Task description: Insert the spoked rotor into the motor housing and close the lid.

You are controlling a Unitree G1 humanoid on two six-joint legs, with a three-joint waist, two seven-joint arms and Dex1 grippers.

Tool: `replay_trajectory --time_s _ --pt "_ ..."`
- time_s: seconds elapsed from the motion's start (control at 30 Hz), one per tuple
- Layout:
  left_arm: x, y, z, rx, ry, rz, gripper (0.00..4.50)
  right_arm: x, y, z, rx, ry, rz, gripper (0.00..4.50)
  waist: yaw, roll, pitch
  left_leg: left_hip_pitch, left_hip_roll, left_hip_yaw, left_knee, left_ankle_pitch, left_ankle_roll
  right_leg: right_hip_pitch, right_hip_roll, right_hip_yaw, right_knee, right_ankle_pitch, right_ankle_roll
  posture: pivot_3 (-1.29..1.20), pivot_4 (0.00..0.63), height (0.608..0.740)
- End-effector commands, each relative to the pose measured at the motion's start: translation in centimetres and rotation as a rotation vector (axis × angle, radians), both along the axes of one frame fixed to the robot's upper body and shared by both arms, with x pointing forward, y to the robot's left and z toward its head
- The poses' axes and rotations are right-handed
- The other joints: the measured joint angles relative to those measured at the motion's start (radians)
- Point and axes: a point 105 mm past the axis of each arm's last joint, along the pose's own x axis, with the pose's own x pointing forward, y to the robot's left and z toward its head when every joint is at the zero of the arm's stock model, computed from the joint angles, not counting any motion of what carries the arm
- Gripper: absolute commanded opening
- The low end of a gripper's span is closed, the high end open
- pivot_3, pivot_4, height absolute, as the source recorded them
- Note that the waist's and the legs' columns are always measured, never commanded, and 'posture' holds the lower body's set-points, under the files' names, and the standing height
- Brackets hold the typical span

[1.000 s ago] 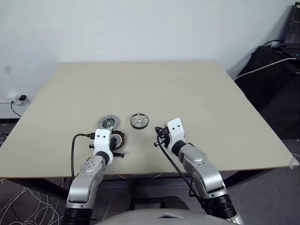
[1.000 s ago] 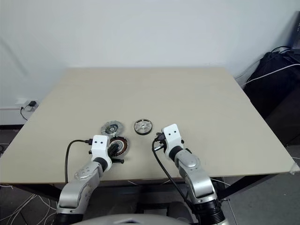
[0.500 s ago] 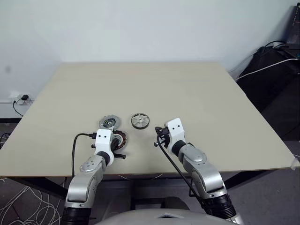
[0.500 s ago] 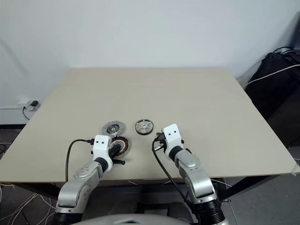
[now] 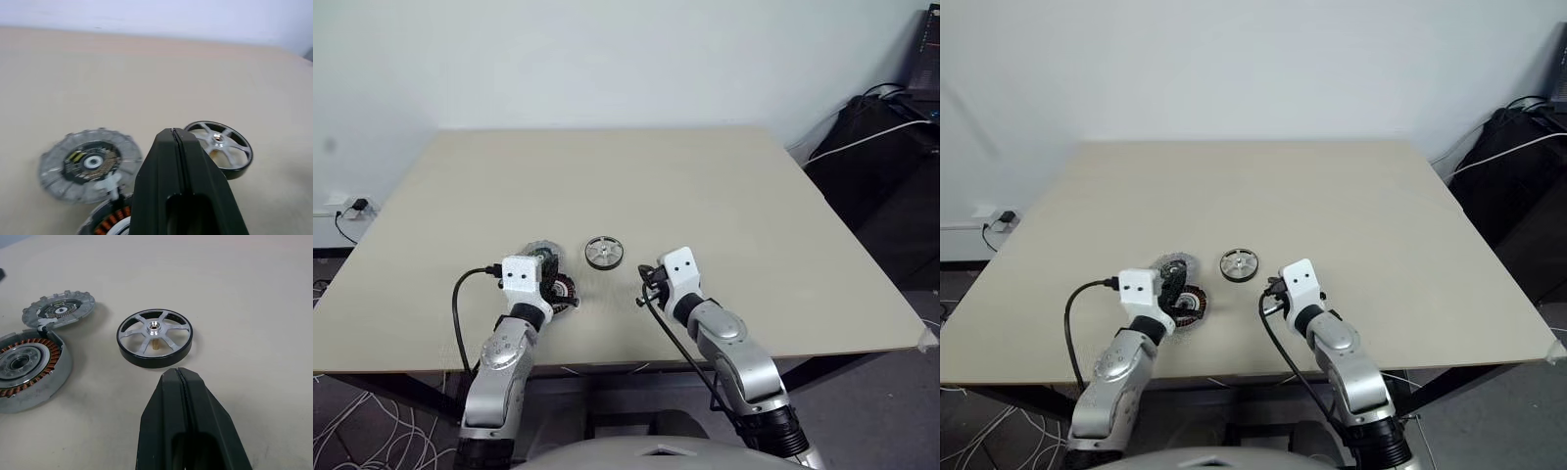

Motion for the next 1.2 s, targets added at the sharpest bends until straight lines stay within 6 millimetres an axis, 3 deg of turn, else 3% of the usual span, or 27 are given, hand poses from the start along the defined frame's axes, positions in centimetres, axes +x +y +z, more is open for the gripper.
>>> replay_trajectory --time_s 0.03,0.13,0.23,0.43,0.77,0.87,1.0,1.2 --pt "-0.5 0.9 1.1 0.019 -0.071 0.009 0.03 0.4 0.3 0.7 0.033 -0.024 0.011 0.0 0.0 0.0 0.0 0.0 0.0 0.0 0.0 0.0 0.0 0.0 0.0 0.0 0.0 0.0 0.0 0.0 0.0 0.74" --pt "-1.5 1.4 0.7 0.051 -0.095 0.007 0.03 0.7 0.6 0.0 0.048 0.009 0.018 0.0 0.0 0.0 0.0 0.0 0.0 0.0 0.0 0.0 0.0 0.0 0.0 0.0 0.0 0.0 0.0 0.0 0.0 0.74" --pt "-2.6 1.3 0.3 0.06 -0.117 -0.004 0.0 1.1 1.3 -0.4 0.061 0.031 0.033 0.57 -0.003 0.0 0.0 0.0 0.0 0.0 0.0 0.0 0.0 0.0 0.0 0.0 0.0 0.0 0.0 0.0 0.0 0.74" --pt "-4.0 1.1 -0.9 0.062 -0.108 -0.006 0.0 1.8 3.2 -1.2 0.062 0.069 0.068 2.5 -0.003 0.0 0.0 0.0 0.0 0.0 0.0 0.0 0.0 0.0 -0.001 0.0 0.0 0.0 0.0 0.0 0.0 0.74" --pt "-4.7 0.7 -1.2 0.036 -0.098 -0.017 0.0 3.3 5.6 -0.6 0.236 0.181 0.068 2.5 -0.013 0.0 0.0 0.0 0.0 0.0 -0.001 0.0 0.0 0.0 0.0 0.0 0.001 0.0 0.0 0.0 0.0 0.74" --pt "-4.9 0.6 -1.3 0.039 -0.092 -0.029 0.0 4.2 5.7 -0.2 0.336 0.242 0.024 3.11 -0.013 0.001 0.001 0.0 0.0 0.0 -0.001 0.0 0.0 0.0 0.0 0.0 0.0 0.0 0.0 0.0 0.0 0.74" --pt "-5.0 0.6 -1.2 0.029 -0.091 -0.031 0.0 5.3 5.2 -0.2 0.37 0.268 -0.047 4.36 -0.015 0.001 0.001 0.0 0.0 0.0 -0.001 0.0 0.0 0.0 0.0 0.0 0.0 0.0 0.0 0.0 0.0 0.74" --pt "-5.3 0.4 -1.1 0.021 -0.087 -0.03 0.0 6.2 4.7 -0.2 0.521 0.385 -0.137 4.44 -0.021 0.002 0.001 0.0 0.0 0.0 -0.002 0.0 0.0 -0.002 0.0 0.0 0.001 0.0 0.0 0.0 0.0 0.74"
